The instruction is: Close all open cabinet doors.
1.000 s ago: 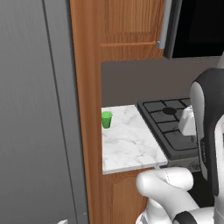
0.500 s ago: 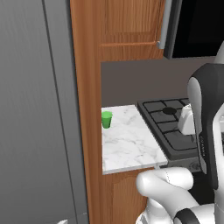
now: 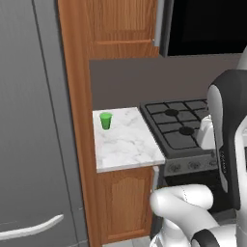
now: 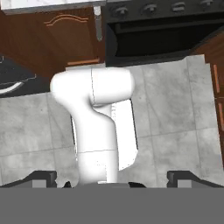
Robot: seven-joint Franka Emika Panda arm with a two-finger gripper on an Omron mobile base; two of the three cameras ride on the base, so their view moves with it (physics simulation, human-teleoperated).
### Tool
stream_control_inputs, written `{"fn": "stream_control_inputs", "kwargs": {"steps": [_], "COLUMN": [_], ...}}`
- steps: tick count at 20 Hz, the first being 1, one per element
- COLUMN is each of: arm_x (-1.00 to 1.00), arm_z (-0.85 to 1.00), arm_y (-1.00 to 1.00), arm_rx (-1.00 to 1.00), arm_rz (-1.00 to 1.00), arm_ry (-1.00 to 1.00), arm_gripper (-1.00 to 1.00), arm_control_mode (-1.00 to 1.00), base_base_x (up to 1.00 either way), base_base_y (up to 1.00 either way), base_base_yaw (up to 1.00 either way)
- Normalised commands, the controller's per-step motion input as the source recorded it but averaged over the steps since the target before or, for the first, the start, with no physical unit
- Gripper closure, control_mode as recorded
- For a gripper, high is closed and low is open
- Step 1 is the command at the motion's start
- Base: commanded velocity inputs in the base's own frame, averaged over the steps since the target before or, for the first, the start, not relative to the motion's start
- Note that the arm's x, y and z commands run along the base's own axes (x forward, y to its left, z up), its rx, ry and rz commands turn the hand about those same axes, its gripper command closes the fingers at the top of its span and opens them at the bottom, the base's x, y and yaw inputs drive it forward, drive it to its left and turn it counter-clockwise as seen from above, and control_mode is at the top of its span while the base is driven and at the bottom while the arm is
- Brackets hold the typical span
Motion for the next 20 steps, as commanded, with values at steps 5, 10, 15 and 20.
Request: {"fn": "stream_control_inputs", "kwargs": {"steps": [5,10,15,20], "arm_x": [0.0,0.0,0.0,0.0], "arm_z": [0.0,0.0,0.0,0.0], "arm_y": [0.0,0.0,0.0,0.0], "arm_rx": [0.0,0.0,0.0,0.0], "arm_rz": [0.0,0.0,0.0,0.0], "arm_ry": [0.0,0.0,0.0,0.0], "arm_gripper": [-1.0,-1.0,-1.0,-1.0], "arm_control_mode": [1.0,1.0,1.0,1.0], "base_base_x": [-0.78,-0.27,-0.12,-0.01], "base_base_y": [-0.79,-0.69,-0.73,-0.63], "base_base_yaw": [-0.01,-0.1,-0.12,-0.19]}}
